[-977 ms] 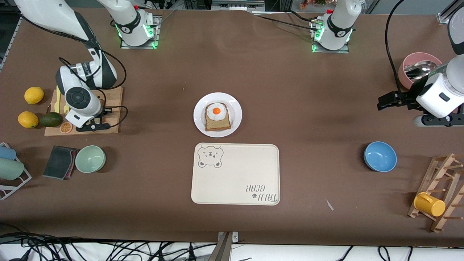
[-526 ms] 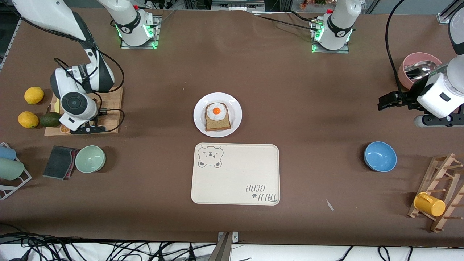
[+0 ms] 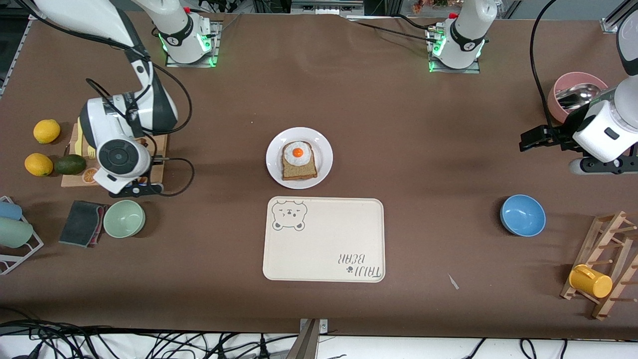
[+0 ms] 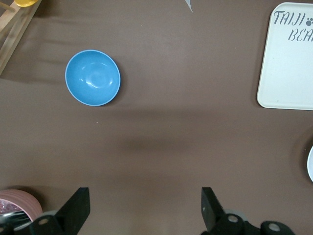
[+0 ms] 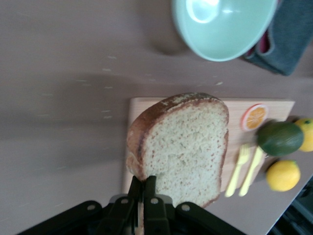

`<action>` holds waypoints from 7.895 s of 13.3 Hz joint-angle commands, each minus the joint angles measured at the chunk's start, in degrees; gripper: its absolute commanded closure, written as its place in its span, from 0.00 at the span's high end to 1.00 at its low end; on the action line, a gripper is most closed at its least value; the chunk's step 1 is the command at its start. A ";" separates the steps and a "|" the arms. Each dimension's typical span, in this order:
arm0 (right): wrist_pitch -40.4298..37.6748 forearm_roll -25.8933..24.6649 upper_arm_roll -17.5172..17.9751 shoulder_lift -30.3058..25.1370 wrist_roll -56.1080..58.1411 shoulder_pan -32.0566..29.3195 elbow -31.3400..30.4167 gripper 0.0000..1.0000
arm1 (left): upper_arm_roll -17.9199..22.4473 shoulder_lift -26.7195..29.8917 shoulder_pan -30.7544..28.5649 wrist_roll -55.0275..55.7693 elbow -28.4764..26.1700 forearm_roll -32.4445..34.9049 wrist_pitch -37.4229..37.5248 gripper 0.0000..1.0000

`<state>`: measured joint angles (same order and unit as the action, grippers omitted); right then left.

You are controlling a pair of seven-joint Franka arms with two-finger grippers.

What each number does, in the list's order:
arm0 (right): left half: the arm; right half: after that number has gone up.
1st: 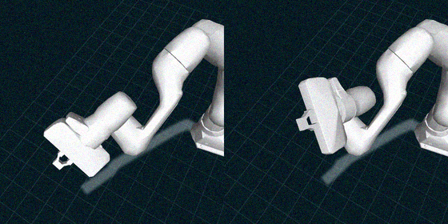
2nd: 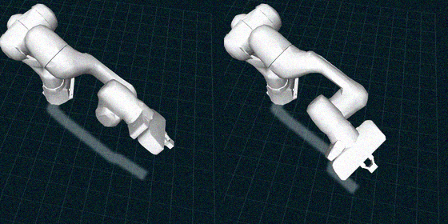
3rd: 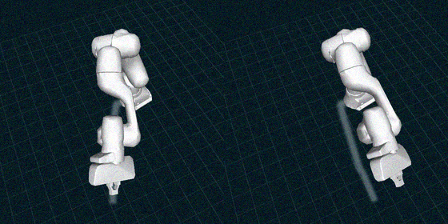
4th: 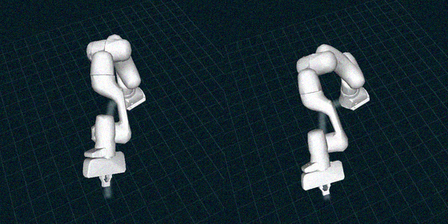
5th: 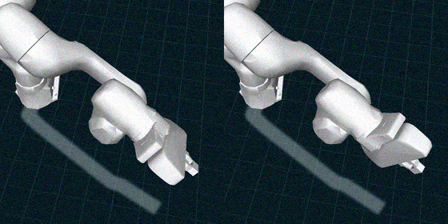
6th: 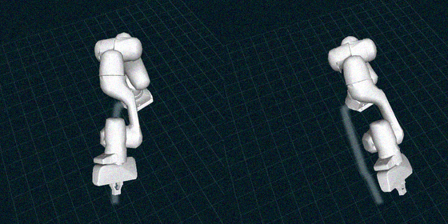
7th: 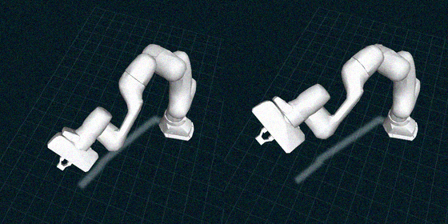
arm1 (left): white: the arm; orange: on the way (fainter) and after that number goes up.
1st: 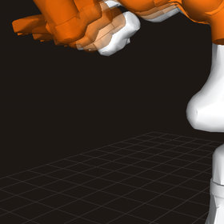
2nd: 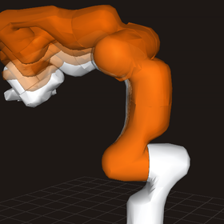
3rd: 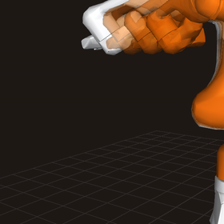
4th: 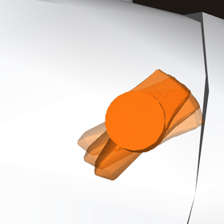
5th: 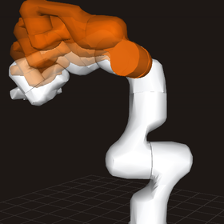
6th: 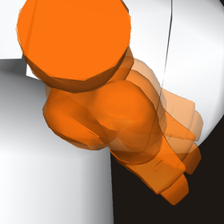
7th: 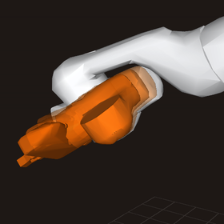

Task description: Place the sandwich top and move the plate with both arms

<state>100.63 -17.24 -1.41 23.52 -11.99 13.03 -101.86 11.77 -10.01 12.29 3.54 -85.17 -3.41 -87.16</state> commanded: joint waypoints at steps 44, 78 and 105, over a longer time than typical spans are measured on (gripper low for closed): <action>-4.74 24.51 -1.66 3.13 -3.00 12.57 21.53 1.00 | 0.53 0.08 0.63 -0.11 0.01 0.59 0.94 1.00; -4.39 18.21 0.79 -26.15 11.73 -13.73 2.98 1.00 | 0.62 0.17 0.63 -0.20 0.18 0.59 0.94 1.00; -5.26 18.12 0.18 -26.33 11.64 -13.38 3.16 1.00 | -7.72 -9.84 5.90 0.68 -22.84 -21.78 -40.26 1.00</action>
<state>96.28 1.45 -1.46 -2.60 -0.34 0.02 -99.27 4.55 -18.96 16.87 4.03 -107.34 -20.15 -124.95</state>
